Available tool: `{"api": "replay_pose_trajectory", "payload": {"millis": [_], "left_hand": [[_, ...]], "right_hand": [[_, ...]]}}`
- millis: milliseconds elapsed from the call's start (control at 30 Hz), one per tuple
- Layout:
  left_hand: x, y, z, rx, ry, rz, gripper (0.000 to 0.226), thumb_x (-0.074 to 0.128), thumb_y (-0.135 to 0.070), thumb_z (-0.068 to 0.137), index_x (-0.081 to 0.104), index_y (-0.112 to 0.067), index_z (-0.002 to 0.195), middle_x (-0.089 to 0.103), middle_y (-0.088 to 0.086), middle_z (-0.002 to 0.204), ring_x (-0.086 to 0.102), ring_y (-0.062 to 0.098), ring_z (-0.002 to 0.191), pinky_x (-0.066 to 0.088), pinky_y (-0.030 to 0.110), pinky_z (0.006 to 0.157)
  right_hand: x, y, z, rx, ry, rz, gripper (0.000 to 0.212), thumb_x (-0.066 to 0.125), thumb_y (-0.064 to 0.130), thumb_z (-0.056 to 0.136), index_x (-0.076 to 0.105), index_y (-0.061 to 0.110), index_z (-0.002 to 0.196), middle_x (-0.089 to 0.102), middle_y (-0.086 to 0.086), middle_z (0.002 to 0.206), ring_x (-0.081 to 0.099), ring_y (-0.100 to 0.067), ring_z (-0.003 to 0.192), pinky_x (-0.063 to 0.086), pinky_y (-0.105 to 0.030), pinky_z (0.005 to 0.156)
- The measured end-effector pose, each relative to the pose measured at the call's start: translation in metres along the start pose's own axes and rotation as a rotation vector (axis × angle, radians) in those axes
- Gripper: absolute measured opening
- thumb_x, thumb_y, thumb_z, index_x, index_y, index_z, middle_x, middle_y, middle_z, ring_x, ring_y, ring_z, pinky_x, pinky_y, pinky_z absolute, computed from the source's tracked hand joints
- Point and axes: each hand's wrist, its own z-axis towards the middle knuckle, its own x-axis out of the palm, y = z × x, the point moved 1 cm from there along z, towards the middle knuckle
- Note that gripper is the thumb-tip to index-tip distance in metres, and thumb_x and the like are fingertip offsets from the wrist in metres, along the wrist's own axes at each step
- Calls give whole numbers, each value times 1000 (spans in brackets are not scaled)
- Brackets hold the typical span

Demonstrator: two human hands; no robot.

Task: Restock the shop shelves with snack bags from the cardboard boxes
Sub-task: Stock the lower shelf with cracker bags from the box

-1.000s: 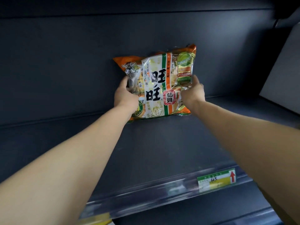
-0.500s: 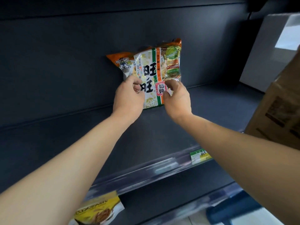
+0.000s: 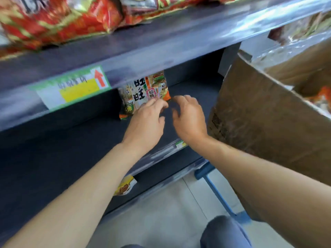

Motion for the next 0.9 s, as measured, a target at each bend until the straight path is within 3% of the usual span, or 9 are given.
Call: {"api": "replay_pose_trajectory", "payload": {"millis": [167,300,400,500,700,900], "left_hand": [[-66,-70,-8,27,129,26,35,52,-7,93,54,-13,127,57,1,125,53,19,114,41,29,96],[-121,-137,-6,130,192,-2,32,51,-7,93,55,-13,125,58,2,121,53,19,113,40,28,94],[-147,-194,5,230,249,-21,33,51,-6,93,54,-11,126,57,5,122,53,22,114,42,37,97],[-153,-249,21,317,302,-34,35,49,-6,93,54,-13,127,56,5,126,52,23,115,42,39,98],[-101,-328,61,381,434,18,34,45,-10,94,54,-18,126,56,3,128,54,23,114,46,38,95],[0,-342,105,194,664,90,35,46,-4,90,56,-18,121,58,7,123,56,29,107,49,39,87]], "right_hand": [[-101,36,-14,-90,-19,-49,22,58,4,77,67,1,97,67,-15,90,62,-37,84,52,-42,71],[-196,55,-19,-59,-31,-135,20,54,8,77,68,4,92,67,-12,85,63,-35,81,53,-39,68],[-269,51,-19,58,-32,-251,25,51,10,84,66,4,103,66,-14,98,59,-36,94,50,-44,80],[-327,26,-15,251,73,-382,31,46,14,92,59,7,119,59,-12,119,50,-33,114,42,-43,95],[-382,-56,-13,528,323,-510,31,44,19,93,55,11,121,55,-11,120,46,-32,116,41,-41,92],[-378,-149,-1,697,520,-417,33,45,10,88,55,11,120,58,-13,118,53,-33,109,49,-39,87]]}}
